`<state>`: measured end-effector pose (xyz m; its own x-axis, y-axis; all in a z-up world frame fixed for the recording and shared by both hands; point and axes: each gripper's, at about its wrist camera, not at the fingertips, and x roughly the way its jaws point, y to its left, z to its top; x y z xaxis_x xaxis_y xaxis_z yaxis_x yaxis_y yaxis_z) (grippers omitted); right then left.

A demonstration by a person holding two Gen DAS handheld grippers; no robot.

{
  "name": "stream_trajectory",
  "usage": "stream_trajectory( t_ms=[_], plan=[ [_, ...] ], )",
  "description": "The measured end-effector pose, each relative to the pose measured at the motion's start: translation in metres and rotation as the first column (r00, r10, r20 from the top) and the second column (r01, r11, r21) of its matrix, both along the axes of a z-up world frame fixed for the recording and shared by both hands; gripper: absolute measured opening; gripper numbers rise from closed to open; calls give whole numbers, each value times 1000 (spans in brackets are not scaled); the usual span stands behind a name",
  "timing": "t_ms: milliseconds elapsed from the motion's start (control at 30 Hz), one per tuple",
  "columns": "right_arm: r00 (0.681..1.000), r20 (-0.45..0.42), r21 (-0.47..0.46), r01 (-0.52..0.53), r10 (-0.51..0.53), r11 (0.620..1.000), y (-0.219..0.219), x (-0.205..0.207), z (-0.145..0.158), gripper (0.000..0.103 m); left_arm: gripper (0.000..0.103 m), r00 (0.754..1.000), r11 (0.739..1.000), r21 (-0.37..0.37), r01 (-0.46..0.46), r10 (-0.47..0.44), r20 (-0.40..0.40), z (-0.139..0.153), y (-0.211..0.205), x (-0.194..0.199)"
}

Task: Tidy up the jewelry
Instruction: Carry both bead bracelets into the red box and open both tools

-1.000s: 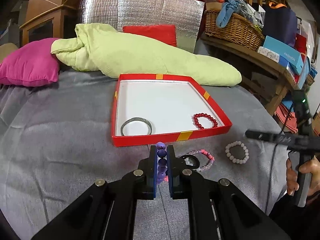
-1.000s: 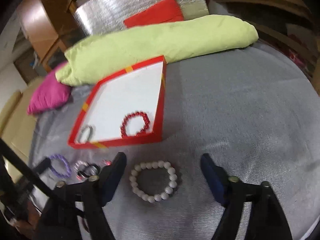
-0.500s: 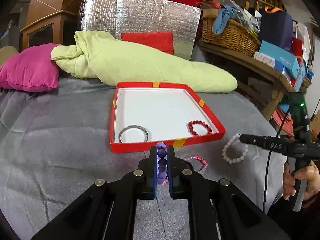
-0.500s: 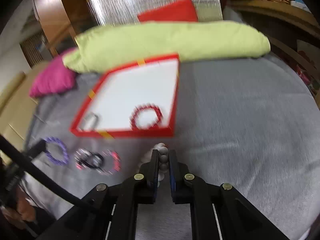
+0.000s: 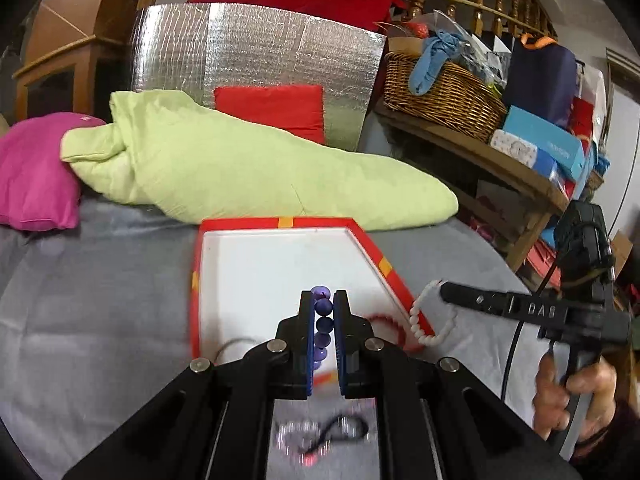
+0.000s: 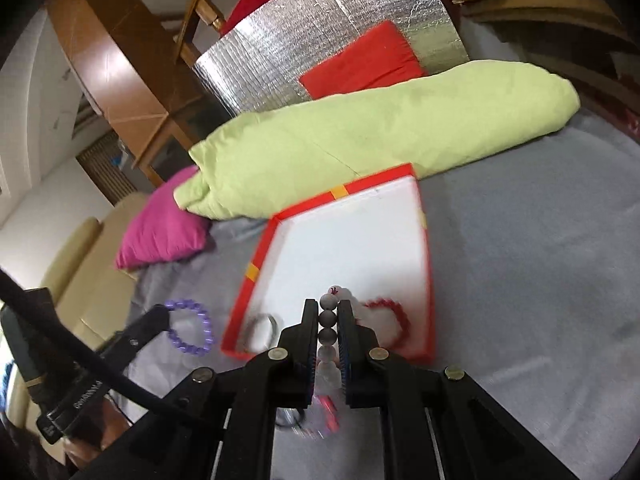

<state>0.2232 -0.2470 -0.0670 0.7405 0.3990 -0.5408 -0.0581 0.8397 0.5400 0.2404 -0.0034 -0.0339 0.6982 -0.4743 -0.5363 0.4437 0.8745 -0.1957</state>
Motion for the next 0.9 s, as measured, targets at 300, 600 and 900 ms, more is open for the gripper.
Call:
stream_trajectory(
  t_ms=[300,600,900],
  plan=[
    [994,-100,82,-31,40,996,25,89,-35,11,10,993,1000,-19,-9,6,-118,-41,-20,65],
    [991,-132,97,14,-1,995,15,125,-52,11,10,988,998,61,35,-26,-151,-62,-45,75],
    [985,-121,24,129,-125,991,-19,104,-40,52,37,990,993,116,0,17,-140,-58,-39,64]
  ],
)
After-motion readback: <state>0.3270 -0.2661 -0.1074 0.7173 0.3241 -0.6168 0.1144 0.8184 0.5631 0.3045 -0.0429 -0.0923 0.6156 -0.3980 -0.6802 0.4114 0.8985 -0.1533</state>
